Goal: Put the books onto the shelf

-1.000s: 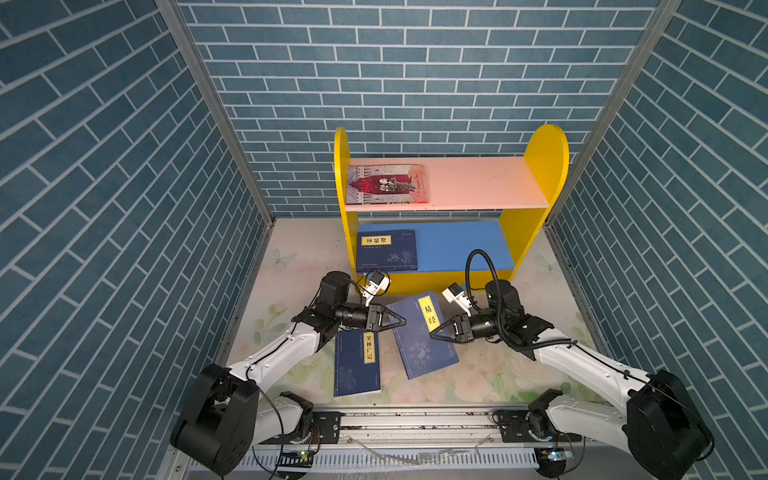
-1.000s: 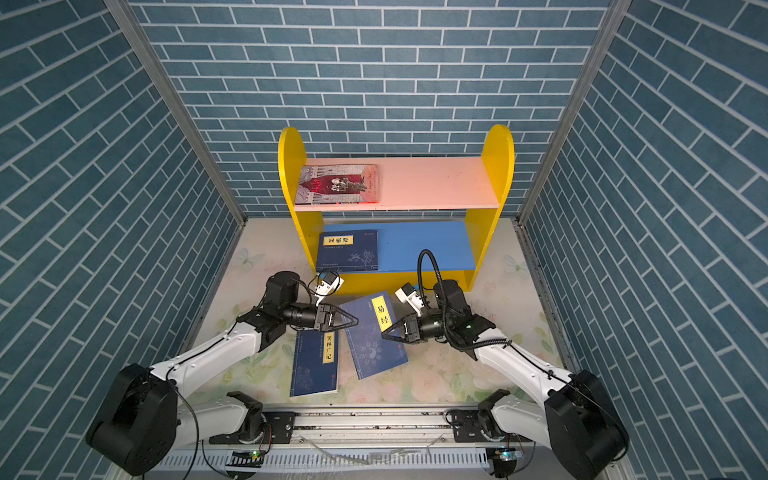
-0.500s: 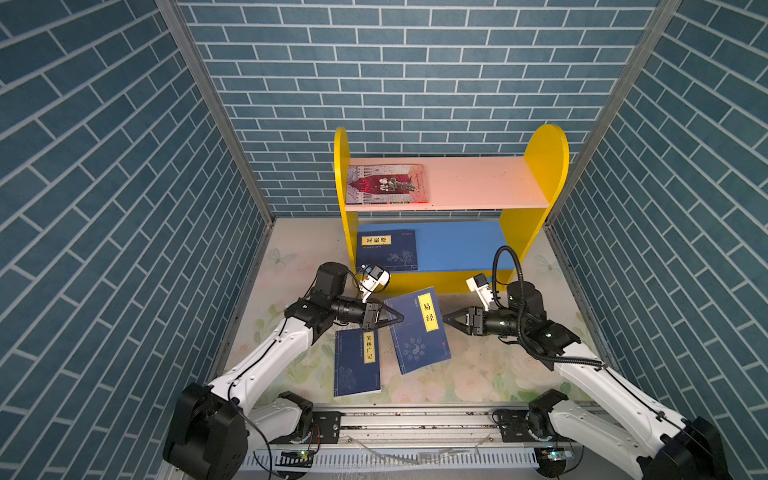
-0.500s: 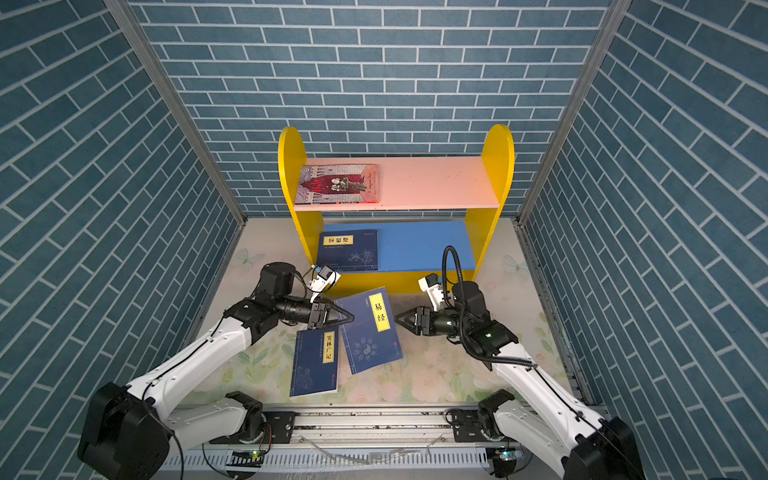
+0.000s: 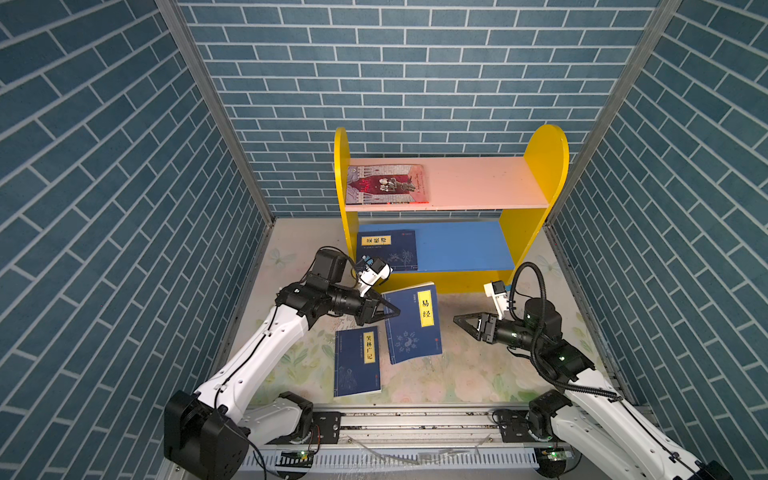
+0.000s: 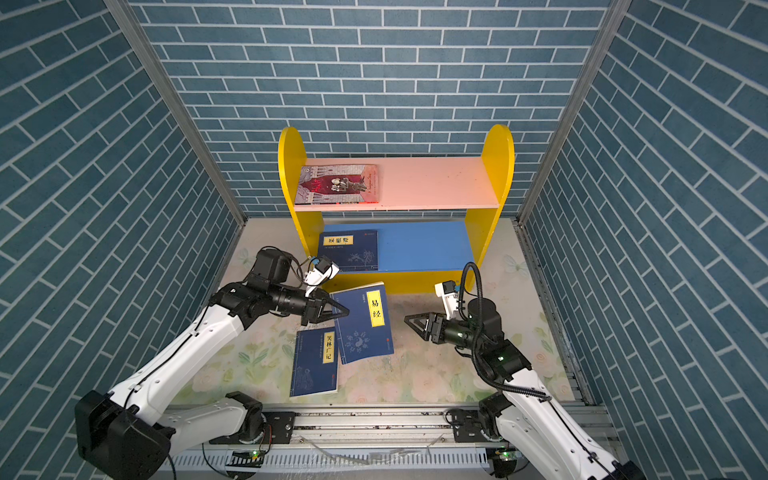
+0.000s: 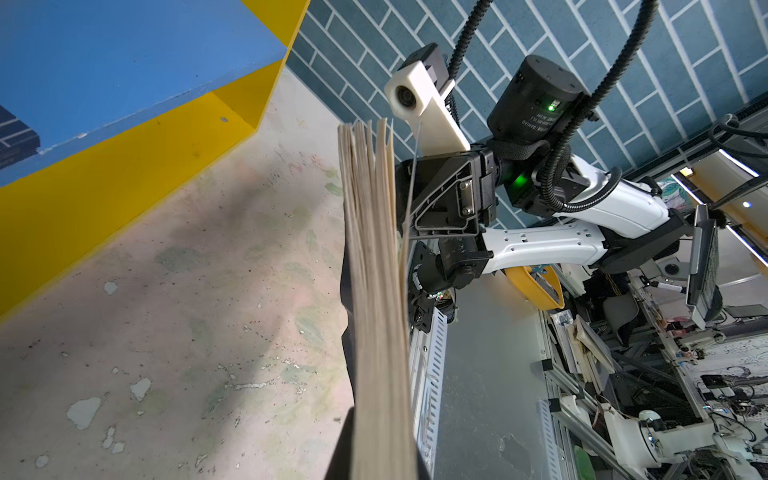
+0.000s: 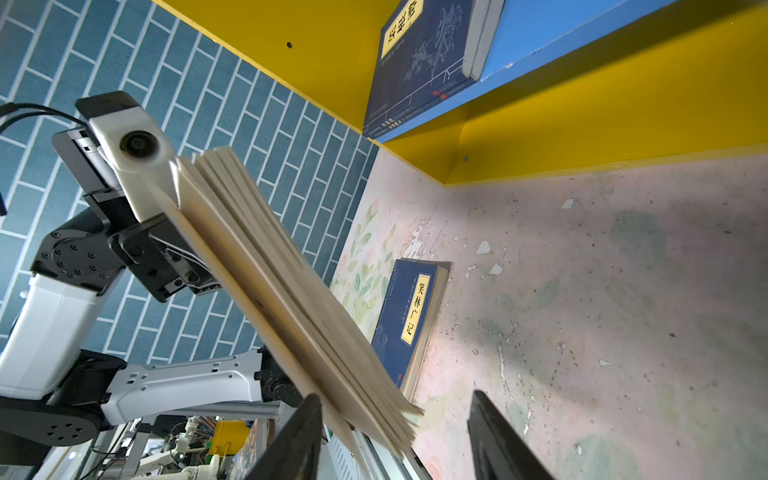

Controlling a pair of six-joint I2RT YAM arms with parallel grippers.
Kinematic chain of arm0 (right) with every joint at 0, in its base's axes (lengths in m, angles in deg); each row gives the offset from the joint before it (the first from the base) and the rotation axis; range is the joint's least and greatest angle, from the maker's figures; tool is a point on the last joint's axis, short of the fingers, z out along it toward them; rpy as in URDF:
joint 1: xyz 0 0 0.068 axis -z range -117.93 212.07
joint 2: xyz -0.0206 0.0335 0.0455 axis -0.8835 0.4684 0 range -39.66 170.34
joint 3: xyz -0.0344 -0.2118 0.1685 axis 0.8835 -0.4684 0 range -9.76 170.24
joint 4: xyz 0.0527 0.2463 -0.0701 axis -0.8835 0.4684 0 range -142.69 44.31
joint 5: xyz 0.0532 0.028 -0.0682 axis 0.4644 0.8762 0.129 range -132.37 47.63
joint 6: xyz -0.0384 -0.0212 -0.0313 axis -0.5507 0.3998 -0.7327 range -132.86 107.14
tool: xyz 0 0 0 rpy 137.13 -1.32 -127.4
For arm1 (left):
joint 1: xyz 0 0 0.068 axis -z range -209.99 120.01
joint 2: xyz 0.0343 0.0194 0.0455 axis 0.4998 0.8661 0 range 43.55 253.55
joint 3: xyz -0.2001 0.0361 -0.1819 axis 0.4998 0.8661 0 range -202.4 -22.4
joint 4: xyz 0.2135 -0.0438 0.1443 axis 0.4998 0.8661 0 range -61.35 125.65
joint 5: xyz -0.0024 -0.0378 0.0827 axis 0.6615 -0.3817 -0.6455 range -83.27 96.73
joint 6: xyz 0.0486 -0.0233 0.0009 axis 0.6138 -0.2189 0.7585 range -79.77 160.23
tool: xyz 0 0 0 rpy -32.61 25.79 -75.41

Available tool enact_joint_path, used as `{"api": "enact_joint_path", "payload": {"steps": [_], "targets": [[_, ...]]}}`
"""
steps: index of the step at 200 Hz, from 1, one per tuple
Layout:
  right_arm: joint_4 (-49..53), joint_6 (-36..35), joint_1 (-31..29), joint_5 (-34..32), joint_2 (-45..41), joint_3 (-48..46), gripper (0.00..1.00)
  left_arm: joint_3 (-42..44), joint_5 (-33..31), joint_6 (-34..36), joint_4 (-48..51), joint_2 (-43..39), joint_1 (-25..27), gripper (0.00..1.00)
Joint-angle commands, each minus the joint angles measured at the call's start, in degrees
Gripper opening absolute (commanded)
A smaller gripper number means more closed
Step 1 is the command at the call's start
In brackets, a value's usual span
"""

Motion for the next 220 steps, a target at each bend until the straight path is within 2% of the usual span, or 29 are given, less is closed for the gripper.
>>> {"api": "enact_joint_path", "payload": {"steps": [1, 35, 67, 94, 118, 142, 170, 220], "targets": [[-9.3, 5.3, 0.1, 2.0, -1.2, -2.0, 0.57, -0.1, 2.5, -6.6, -5.4, -1.4, -0.3, 0.0], [-14.6, 8.8, 0.1, 2.8, -2.8, -4.4, 0.6, 2.6, 4.2, -17.1, -14.2, -2.9, -1.7, 0.0], [-24.2, 15.0, 0.1, 4.2, -2.4, -7.4, 0.64, 8.4, 5.2, -30.6, -28.8, -4.1, -3.7, 0.0], [-27.4, 19.0, 0.0, 3.6, -2.6, -9.0, 0.65, 13.5, 3.9, -40.4, -39.1, -6.6, -7.6, 0.0], [-29.7, 21.0, -0.3, 2.1, -3.7, -10.2, 0.69, 15.3, 3.0, -42.5, -41.6, -8.2, -9.5, 0.0], [-29.6, 21.5, -1.3, 1.0, -4.5, -10.6, 0.69, 17.3, 3.4, -48.1, -49.8, -9.2, -11.8, 0.0], [-29.9, 19.7, -4.4, -2.0, -3.6, -11.1, 0.72, 17.4, 2.8, -48.6, -50.1, -9.3, -13.0, 0.0], [-41.4, 19.7, -10.4, -7.0, 3.2, -11.8, 0.74, 17.2, 3.3, -48.9, -50.3, -8.7, -13.6, 0.0]]}}
